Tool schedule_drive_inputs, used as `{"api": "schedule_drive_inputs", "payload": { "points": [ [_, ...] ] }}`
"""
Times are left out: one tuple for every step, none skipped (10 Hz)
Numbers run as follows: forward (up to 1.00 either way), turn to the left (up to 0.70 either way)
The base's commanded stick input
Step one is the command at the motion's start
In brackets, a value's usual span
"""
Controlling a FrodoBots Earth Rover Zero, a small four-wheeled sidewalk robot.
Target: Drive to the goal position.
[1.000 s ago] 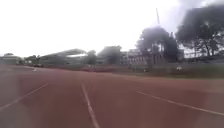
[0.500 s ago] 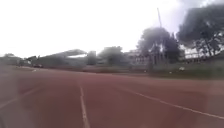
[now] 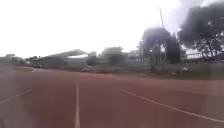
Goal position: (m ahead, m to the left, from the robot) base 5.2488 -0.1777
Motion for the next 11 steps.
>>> {"api": "schedule_drive_inputs", "payload": {
  "points": [
    [0.7,0.0],
    [0.7,0.0],
    [0.7,0.0],
    [0.7,0.0],
    [0.7,0.0],
    [0.7,0.0],
    [0.7,0.0],
    [0.7,0.0],
    [0.7,0.0],
    [0.7,0.0],
    [0.7,0.0]
  ]
}}
